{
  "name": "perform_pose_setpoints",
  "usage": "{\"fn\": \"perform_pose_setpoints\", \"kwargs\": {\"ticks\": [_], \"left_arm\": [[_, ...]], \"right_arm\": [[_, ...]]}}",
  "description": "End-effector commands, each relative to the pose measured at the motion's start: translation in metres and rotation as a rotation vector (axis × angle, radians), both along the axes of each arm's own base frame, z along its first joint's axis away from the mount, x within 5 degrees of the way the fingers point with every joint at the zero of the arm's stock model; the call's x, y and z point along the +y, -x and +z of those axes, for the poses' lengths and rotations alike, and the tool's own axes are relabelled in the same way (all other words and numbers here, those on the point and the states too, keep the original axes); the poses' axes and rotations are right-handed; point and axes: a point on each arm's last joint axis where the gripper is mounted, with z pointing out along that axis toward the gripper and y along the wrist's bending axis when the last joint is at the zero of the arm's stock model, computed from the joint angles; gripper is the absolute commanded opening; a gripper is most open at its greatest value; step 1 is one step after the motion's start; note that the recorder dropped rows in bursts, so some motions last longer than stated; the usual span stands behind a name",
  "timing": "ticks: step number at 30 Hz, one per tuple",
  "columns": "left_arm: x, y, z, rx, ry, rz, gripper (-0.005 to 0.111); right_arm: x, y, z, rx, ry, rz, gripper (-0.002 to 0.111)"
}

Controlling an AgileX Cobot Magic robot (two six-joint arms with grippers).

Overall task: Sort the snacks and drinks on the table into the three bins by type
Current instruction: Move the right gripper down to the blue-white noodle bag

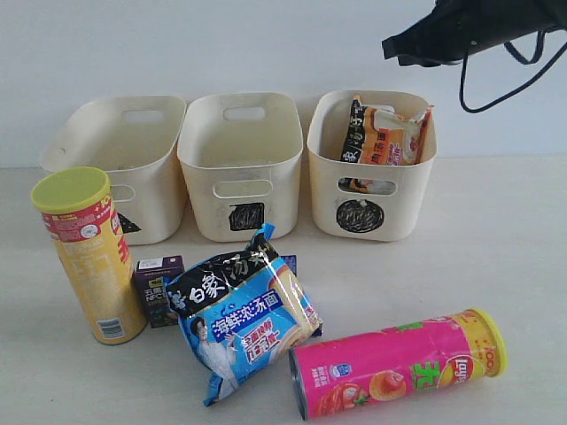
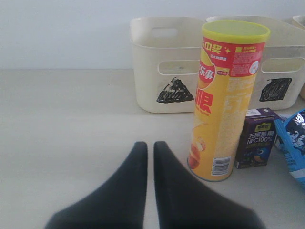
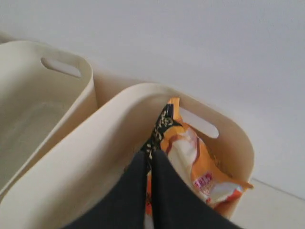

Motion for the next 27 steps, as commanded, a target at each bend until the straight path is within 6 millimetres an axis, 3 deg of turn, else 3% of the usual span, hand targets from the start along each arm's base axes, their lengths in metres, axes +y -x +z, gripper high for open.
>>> {"fn": "perform_pose_setpoints", "kwargs": {"ticks": [1,13,20,27], "left_arm": [[0.000,0.000,0.002,-0.014,0.011,0.003,0.004],[0.000,0.000,0.002,-0.014,0.011,0.003,0.004],[0.000,0.000,0.002,-0.014,0.011,0.003,0.004],[0.000,0.000,0.001,-0.012,0.011,0.003,0.004]], "right_arm": [[-0.007,0.019,0.017,0.086,0.083,-0.006,0.000],[-0.007,0.067,0.032,0.341,0.180,0.156,0.000],[-0.005,0.095,0.015,0.346,0.212,0.189,0.000],[0.020,0.125,-0.019,0.409,0.188,0.368,0.000]]}}
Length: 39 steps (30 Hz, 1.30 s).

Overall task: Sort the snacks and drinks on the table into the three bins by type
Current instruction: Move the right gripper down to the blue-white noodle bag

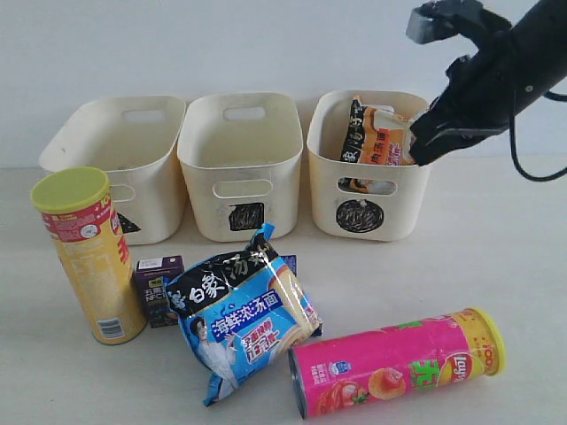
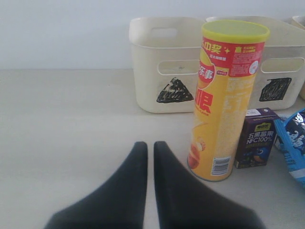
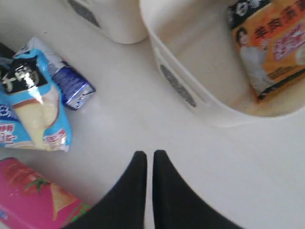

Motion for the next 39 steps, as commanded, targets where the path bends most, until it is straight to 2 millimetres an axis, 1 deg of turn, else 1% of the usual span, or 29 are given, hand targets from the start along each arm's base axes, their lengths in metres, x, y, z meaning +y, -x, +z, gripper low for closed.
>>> {"fn": "perform_pose_setpoints", "kwargs": {"ticks": [1,3,6,9,12,14,16,18,20,21,27,31,35,39], "left_arm": [[0.000,0.000,0.001,-0.012,0.011,0.003,0.004],[0.000,0.000,0.001,-0.012,0.011,0.003,0.004],[0.000,0.000,0.001,-0.012,0.011,0.003,0.004],[0.000,0.000,0.001,-0.012,0.011,0.003,0.004],[0.000,0.000,0.001,-0.012,0.011,0.003,0.004],[0.000,0.000,0.001,-0.012,0.011,0.003,0.004],[0.000,0.000,0.001,-0.012,0.011,0.003,0.004],[0.000,0.000,0.001,-0.012,0.011,0.003,0.004],[0.000,0.000,0.001,-0.012,0.011,0.003,0.004],[0.000,0.000,0.001,-0.012,0.011,0.003,0.004],[0.000,0.000,0.001,-0.012,0.011,0.003,0.004],[0.000,0.000,0.001,-0.012,0.011,0.003,0.004],[0.000,0.000,0.001,-0.012,0.011,0.003,0.004],[0.000,0.000,0.001,-0.012,0.011,0.003,0.004]], "right_arm": [[0.018,0.017,-0.021,0.026,-0.071,0.126,0.000],[0.028,0.023,-0.031,0.029,-0.122,0.192,0.000],[0.035,0.031,-0.039,0.063,-0.234,0.208,0.000],[0.045,0.036,-0.048,0.091,-0.248,0.229,0.000],[0.065,0.036,-0.068,0.165,-0.266,0.263,0.010],[0.074,0.035,-0.081,0.189,-0.257,0.268,0.024],[0.079,0.032,-0.092,0.197,-0.243,0.257,0.042],[0.080,0.028,-0.102,0.207,-0.236,0.240,0.067],[0.080,0.025,-0.109,0.210,-0.228,0.226,0.087],[0.080,0.024,-0.110,0.202,-0.223,0.229,0.092],[0.086,0.022,-0.125,0.142,-0.191,0.348,0.093],[0.094,0.014,-0.131,0.129,-0.241,0.342,0.093],[0.099,0.005,-0.137,0.124,-0.239,0.368,0.093],[0.103,-0.004,-0.148,0.136,-0.240,0.380,0.093]]}}
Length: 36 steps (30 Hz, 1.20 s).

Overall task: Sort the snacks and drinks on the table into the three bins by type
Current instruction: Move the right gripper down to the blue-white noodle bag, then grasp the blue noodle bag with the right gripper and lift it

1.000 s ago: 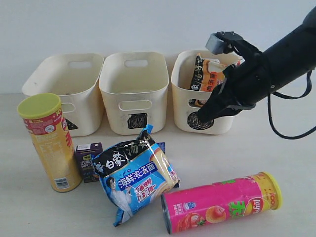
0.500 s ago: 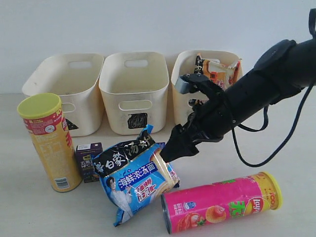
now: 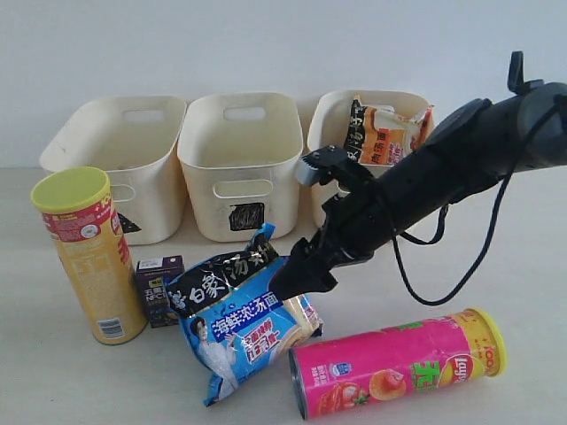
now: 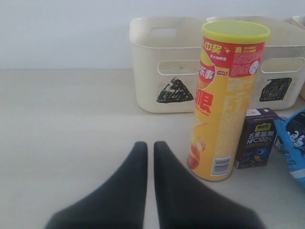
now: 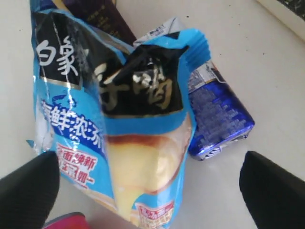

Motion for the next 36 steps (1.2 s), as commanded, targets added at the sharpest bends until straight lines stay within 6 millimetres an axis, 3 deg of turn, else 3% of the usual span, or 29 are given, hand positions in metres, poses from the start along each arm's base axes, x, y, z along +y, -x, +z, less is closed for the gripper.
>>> {"fn": "perform_pose_setpoints", "kwargs": {"ticks": [1,16,27,31,33,36], "left_arm": [[0.000,0.000,0.001,-0.012,0.011,0.003,0.004],[0.000,0.000,0.001,-0.010,0.011,0.003,0.004],[0.000,0.000,0.001,-0.010,0.011,0.003,0.004],[0.000,0.000,0.001,-0.012,0.011,0.003,0.004],[0.000,0.000,0.001,-0.012,0.011,0.003,0.004],[0.000,0.000,0.001,-0.012,0.011,0.003,0.004]], "right_arm": [[0.005,-0.010,-0.011,0.003,-0.008,0.023,0.093],[0.016,-0.017,-0.040,0.099,-0.080,0.075,0.093],[0.040,-0.009,-0.056,0.035,-0.028,0.117,0.091],[0.041,-0.010,-0.057,0.017,-0.017,0.105,0.069],[0.041,-0.010,-0.057,0.016,-0.016,0.104,0.048],[0.041,-0.010,-0.057,0.016,-0.016,0.104,0.005]]}}
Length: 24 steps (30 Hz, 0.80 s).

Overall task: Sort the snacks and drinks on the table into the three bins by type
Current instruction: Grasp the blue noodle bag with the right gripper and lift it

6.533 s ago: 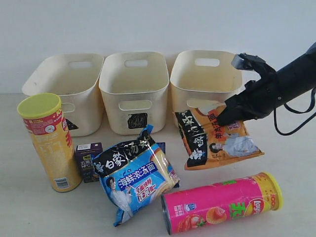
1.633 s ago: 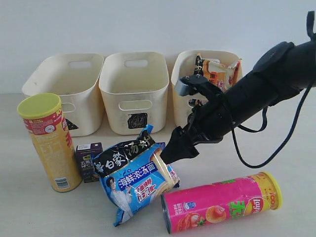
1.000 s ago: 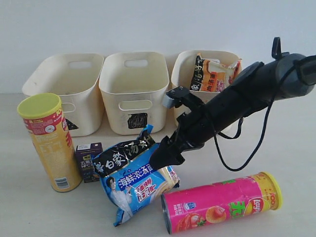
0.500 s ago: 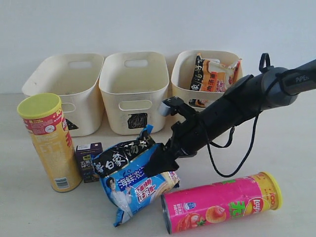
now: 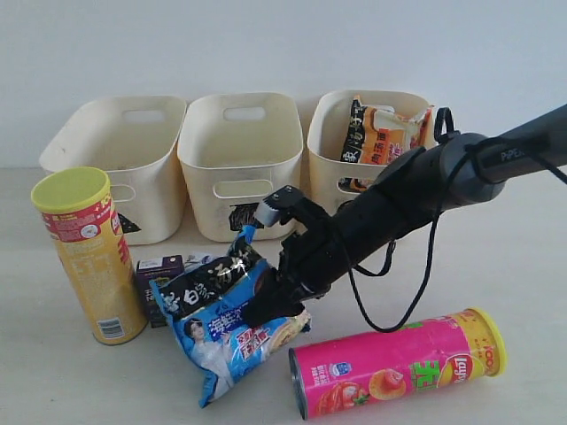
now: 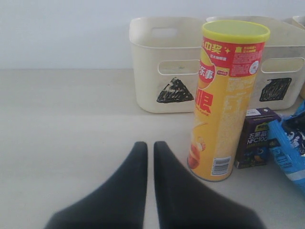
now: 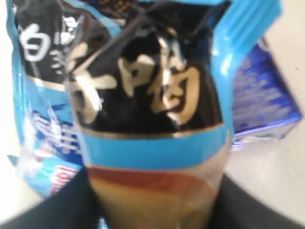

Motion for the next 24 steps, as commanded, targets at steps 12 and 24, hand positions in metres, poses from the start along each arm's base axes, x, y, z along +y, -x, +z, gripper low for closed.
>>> {"fn": "perform_pose_setpoints", "kwargs": {"ticks": [12,24], "left_arm": [[0.000,0.000,0.001,-0.012,0.011,0.003,0.004],[0.000,0.000,0.002,-0.014,0.011,0.003,0.004]], "right_arm": [[0.000,0.002,0.021,-0.028,-0.027,0.028,0.001],[-0.004,0.018,0.098,-0.095,-0.103,0.050,0.001]]}}
